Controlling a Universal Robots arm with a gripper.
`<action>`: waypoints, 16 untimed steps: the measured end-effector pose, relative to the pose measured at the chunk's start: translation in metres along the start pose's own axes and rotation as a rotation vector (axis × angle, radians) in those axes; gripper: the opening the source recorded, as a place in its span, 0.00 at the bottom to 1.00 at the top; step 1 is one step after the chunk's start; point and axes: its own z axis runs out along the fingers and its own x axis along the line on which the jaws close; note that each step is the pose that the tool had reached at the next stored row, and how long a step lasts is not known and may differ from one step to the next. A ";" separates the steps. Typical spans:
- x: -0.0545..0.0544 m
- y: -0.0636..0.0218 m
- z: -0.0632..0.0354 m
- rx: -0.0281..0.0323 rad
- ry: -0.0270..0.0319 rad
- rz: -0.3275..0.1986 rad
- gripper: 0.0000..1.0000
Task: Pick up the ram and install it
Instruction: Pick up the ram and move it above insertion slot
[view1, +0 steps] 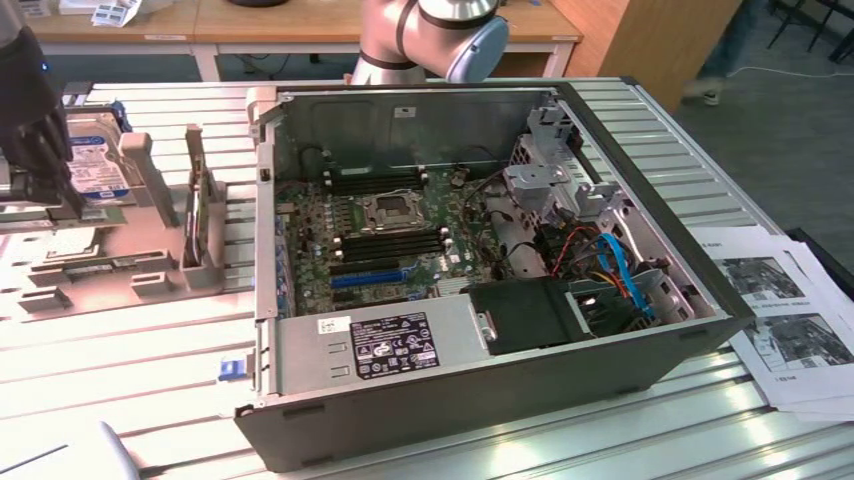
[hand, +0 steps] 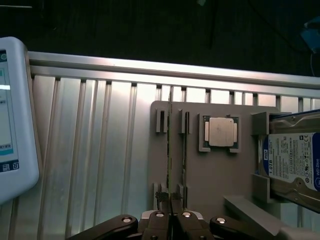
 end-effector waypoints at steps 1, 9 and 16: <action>0.000 0.0001 -0.0013 -0.0002 0.0000 0.000 0.12; -0.001 0.0012 -0.0137 -0.0010 0.0000 0.000 0.12; -0.001 0.0022 -0.0255 -0.0010 -0.0001 0.000 0.12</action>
